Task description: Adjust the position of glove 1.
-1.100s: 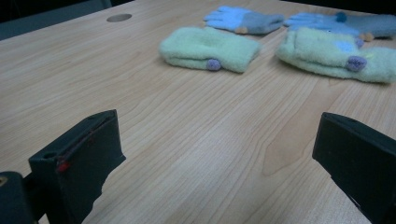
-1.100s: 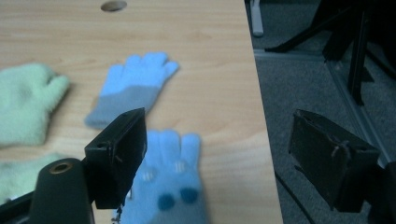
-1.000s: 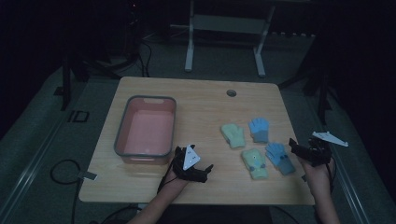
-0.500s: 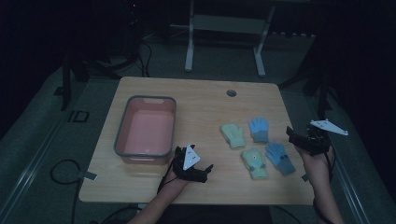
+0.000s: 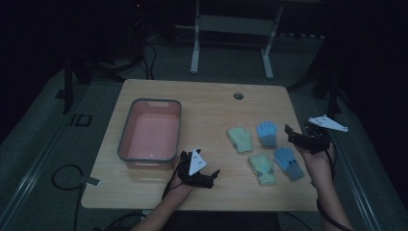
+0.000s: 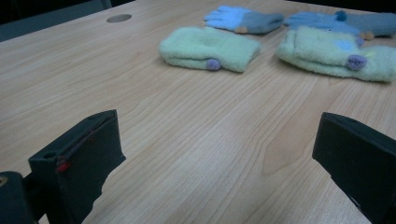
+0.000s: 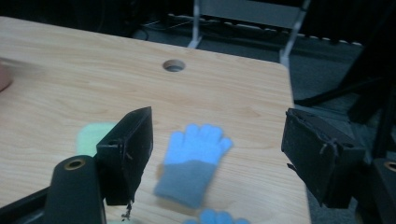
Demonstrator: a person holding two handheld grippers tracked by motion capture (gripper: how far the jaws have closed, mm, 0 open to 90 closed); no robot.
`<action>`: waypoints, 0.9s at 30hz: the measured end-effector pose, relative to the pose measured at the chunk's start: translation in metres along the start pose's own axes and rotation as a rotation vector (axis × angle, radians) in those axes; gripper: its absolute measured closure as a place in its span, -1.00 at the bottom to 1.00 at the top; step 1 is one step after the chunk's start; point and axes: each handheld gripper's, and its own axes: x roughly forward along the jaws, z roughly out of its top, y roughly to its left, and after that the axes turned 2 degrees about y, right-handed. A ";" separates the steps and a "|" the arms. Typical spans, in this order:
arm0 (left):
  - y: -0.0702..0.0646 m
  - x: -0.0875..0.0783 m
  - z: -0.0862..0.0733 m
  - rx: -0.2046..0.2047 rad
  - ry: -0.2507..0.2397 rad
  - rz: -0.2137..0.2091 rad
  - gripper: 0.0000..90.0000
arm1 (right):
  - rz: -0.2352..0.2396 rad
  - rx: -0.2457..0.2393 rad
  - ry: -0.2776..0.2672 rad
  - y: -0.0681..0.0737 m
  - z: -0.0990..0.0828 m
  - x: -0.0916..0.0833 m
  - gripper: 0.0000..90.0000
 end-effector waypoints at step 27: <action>0.000 0.000 0.000 -0.001 -0.001 -0.004 -0.96 | 0.266 -0.107 0.111 0.074 0.008 0.060 -0.29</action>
